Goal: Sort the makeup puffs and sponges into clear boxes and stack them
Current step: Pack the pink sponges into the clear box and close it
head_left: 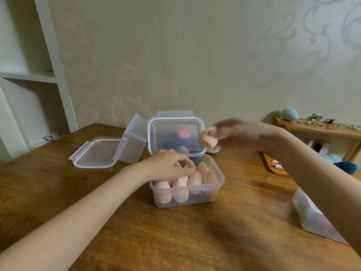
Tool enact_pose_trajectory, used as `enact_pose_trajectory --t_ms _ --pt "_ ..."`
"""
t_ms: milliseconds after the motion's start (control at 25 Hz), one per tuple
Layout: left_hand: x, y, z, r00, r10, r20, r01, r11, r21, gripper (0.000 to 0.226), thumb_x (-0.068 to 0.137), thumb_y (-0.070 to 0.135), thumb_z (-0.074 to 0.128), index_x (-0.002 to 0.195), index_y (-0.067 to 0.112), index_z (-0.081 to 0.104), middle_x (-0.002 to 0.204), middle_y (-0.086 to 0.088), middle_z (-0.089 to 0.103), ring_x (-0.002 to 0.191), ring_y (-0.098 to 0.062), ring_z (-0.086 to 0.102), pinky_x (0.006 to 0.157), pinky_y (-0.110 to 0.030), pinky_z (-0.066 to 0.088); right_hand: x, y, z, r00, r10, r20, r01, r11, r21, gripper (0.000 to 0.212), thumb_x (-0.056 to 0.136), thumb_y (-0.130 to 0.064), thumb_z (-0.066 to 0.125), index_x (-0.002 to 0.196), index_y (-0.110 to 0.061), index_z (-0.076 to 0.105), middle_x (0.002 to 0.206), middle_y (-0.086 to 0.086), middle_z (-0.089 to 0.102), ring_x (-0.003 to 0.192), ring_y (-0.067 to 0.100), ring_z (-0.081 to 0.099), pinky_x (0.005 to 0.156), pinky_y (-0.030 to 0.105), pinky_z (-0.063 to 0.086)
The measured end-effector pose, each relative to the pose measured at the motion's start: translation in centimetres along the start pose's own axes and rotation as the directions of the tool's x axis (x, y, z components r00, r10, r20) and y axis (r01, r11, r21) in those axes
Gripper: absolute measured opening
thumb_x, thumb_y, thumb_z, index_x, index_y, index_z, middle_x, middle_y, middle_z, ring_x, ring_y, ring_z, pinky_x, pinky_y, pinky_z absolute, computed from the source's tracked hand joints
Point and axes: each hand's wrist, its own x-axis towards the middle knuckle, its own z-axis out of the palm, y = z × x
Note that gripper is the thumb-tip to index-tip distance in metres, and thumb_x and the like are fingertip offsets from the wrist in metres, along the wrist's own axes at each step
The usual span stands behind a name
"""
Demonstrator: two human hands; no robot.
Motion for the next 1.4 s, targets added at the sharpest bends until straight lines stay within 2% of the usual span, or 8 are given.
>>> enact_pose_trajectory --t_ms 120,440,720,960,1120,1240,1320,1400 --pt "0.3 0.7 1.3 0.994 -0.108 0.002 0.105 0.97 0.221 0.04 0.077 0.064 0.044 0.112 0.046 0.052 0.139 0.002 0.039 0.133 -0.032 0.029 0.11 -0.051 0.025 -0.6 1.5 2.2 0.904 0.271 0.332 -0.227 0.96 -0.164 0.049 0.07 -0.04 0.064 0.102 -0.003 0.062 0.086 0.008 0.067 0.073 0.014 0.065 0.065 0.018 0.056" --pt "-0.5 0.8 1.3 0.995 -0.103 -0.006 0.102 0.974 0.201 0.033 0.09 0.035 0.049 0.122 0.037 0.055 0.157 0.003 0.01 0.145 -0.03 -0.001 0.117 -0.048 0.003 3.7 2.3 4.4 0.772 0.585 0.249 -0.335 0.707 -0.623 0.038 0.093 -0.012 0.054 0.13 -0.002 0.05 0.099 0.003 0.061 0.089 0.012 0.06 0.079 0.02 0.053" --pt "-0.7 0.4 1.2 0.996 -0.075 -0.041 0.082 0.974 0.213 0.028 0.089 0.035 0.051 0.113 0.025 0.061 0.155 0.001 0.016 0.142 -0.031 0.011 0.116 -0.045 0.009 2.6 4.6 7.7 0.97 0.155 0.187 0.155 0.194 -0.969 0.019 0.09 -0.027 0.054 0.073 -0.02 0.049 0.076 0.0 0.053 0.078 0.018 0.048 0.056 0.018 0.034" --pt "-1.3 0.9 0.9 0.99 -0.137 -0.023 0.137 0.929 0.344 0.04 0.09 0.045 0.045 0.115 0.017 0.06 0.153 -0.001 0.02 0.141 -0.036 0.008 0.114 -0.052 0.013 2.6 4.3 7.5 0.955 0.245 0.165 0.1 0.258 -0.961 0.028 0.091 -0.034 0.052 0.099 -0.01 0.065 0.081 0.0 0.055 0.073 0.014 0.047 0.064 0.02 0.037" --pt "-1.8 0.5 0.2 0.986 -0.168 -0.012 0.158 0.898 0.41 0.042 0.088 0.053 0.046 0.105 0.017 0.06 0.141 -0.004 0.03 0.133 -0.032 0.02 0.106 -0.051 0.024 2.0 1.3 4.6 0.918 0.31 0.247 -0.009 0.639 -0.769 0.028 0.086 -0.03 0.063 0.09 -0.004 0.07 0.064 -0.003 0.06 0.048 0.007 0.042 0.05 0.017 0.036" --pt "-1.4 -0.8 -0.7 0.977 -0.212 0.0 0.193 0.888 0.418 0.043 0.082 0.061 0.049 0.095 0.021 0.061 0.128 -0.002 0.034 0.121 -0.025 0.027 0.098 -0.044 0.032 4.0 -0.1 0.2 0.987 0.038 -0.155 -0.119 0.825 -0.553 0.018 0.09 -0.014 0.057 0.086 -0.001 0.069 0.066 0.004 0.066 0.044 0.008 0.04 0.044 0.016 0.035" --pt "-0.7 -1.3 -1.3 0.969 -0.244 0.022 0.208 0.868 0.45 0.047 0.08 0.064 0.05 0.095 0.02 0.062 0.125 -0.001 0.033 0.118 -0.025 0.028 0.094 -0.042 0.033 7.0 1.0 -1.6 0.921 -0.056 -0.386 -0.218 0.747 -0.628 0.017 0.09 -0.007 0.05 0.092 -0.003 0.067 0.077 0.009 0.068 0.055 0.012 0.052 0.05 0.021 0.042" --pt "0.0 -1.6 -1.6 0.964 -0.262 0.042 0.209 0.848 0.487 0.051 0.08 0.065 0.05 0.096 0.018 0.062 0.122 -0.002 0.033 0.115 -0.024 0.028 0.09 -0.04 0.033 10.6 3.2 -1.5 0.935 -0.107 -0.338 -0.228 0.549 -0.804 0.031 0.089 0.0 0.044 0.112 -0.007 0.063 0.107 0.014 0.068 0.088 0.024 0.063 0.073 0.031 0.051"
